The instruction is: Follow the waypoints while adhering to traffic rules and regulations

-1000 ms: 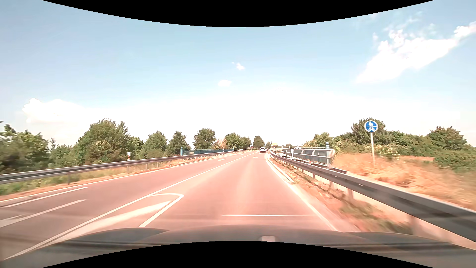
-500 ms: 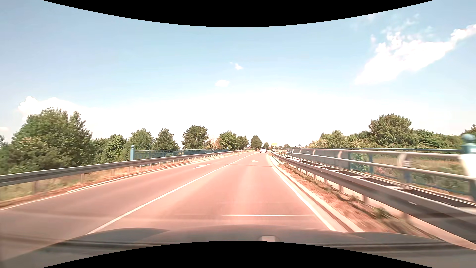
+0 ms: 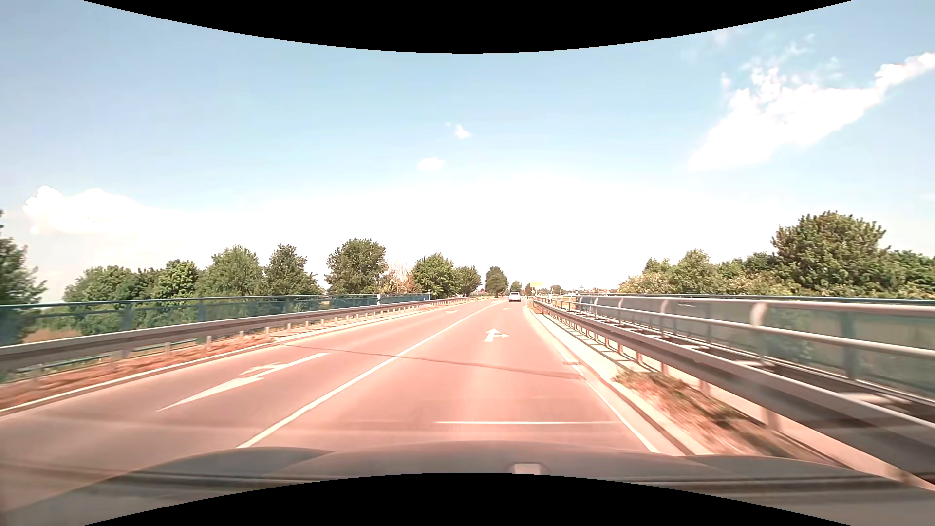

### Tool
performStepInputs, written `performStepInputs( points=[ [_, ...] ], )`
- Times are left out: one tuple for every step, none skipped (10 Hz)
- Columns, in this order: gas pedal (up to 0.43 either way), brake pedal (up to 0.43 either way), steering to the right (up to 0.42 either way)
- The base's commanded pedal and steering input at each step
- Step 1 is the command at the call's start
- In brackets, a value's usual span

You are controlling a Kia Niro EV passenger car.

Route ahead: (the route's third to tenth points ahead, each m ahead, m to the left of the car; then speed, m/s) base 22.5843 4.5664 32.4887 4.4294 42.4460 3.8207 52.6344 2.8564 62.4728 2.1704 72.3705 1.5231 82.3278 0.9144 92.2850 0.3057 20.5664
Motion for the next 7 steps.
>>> performStepInputs(
  points=[
    [0.209,0.000,0.009],
    [0.209,0.000,0.010],
    [0.209,0.000,0.009],
    [0.209,0.000,0.009],
    [0.209,0.000,0.009],
    [0.209,0.000,0.009],
    [0.228,0.000,0.009]
  ],
)
